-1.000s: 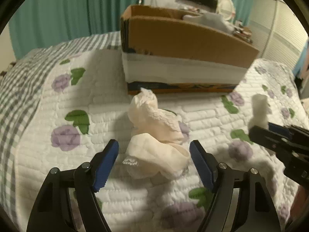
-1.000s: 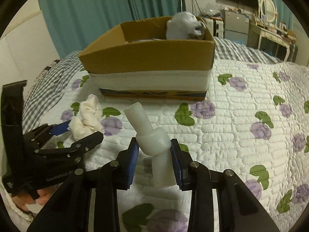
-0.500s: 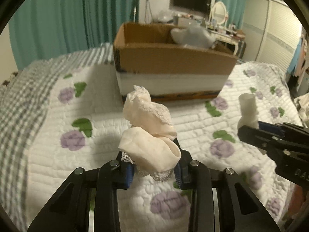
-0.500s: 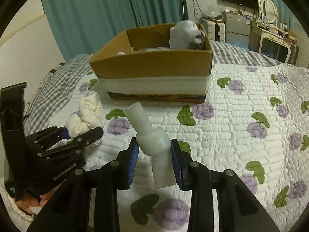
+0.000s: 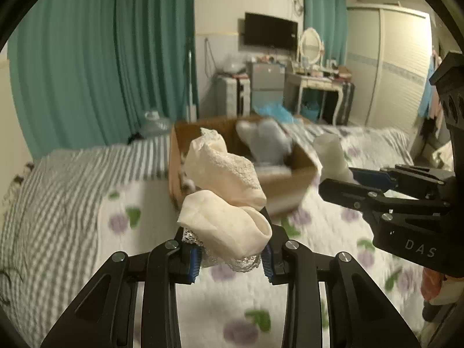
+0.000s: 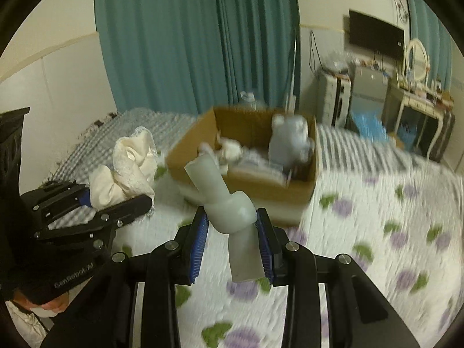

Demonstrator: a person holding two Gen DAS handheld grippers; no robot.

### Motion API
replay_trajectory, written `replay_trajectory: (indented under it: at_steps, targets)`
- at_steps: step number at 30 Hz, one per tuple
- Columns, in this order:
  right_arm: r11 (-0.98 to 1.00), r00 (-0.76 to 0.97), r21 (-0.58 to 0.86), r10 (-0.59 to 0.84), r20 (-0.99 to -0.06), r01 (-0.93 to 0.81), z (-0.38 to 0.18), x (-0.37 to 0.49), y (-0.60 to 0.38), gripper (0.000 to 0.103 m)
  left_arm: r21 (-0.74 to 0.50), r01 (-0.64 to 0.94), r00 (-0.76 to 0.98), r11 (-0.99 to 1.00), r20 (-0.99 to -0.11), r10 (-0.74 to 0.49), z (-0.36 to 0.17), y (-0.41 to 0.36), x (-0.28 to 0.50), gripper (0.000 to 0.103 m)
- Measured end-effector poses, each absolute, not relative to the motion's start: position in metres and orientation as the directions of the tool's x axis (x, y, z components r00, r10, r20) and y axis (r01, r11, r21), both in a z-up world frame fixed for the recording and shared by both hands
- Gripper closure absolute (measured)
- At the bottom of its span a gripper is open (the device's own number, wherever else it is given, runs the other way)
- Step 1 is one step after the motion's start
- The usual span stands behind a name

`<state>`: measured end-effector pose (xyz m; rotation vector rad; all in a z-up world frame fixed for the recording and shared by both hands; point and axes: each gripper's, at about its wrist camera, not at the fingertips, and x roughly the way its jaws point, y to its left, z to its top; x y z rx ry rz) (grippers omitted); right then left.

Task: Organize soft objects
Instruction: 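Lower lace cloth and white sock into the box and open both tools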

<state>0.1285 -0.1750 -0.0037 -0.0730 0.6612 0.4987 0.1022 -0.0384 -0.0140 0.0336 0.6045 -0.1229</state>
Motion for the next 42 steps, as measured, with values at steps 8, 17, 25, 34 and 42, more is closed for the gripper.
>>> replay_trajectory:
  at_steps: [8, 17, 25, 34, 42]
  targets:
    - [0.872, 0.698, 0.067, 0.432, -0.571, -0.485, 0.028, 0.211, -0.169, 0.07, 0.033, 0.077, 0.829, 0.996, -0.557, -0.046, 0.002, -0.041, 0.198, 0.071]
    - [0.864, 0.64, 0.17, 0.47, -0.608, -0.474, -0.004, 0.302, -0.155, 0.069, 0.114, 0.071, 0.786, 0.991, -0.618, 0.015, -0.041, -0.042, 0.276, 0.067]
    - [0.856, 0.614, 0.249, 0.503, -0.609, -0.454, -0.022, 0.338, -0.136, 0.054, 0.084, 0.055, 0.784, 0.995, -0.621, 0.009, -0.057, -0.031, 0.278, 0.025]
    - [0.884, 0.695, 0.25, 0.465, -0.549, -0.394, 0.027, 0.307, -0.169, 0.027, 0.113, 0.034, 0.824, 0.993, -0.566, 0.036, -0.004, -0.038, 0.241, 0.025]
    - [0.916, 0.814, 0.155, 0.4, -0.421, -0.37, 0.143, 0.21, -0.214, 0.02, 0.097, 0.004, 0.93, 0.995, -0.366, 0.032, 0.114, -0.048, 0.144, 0.01]
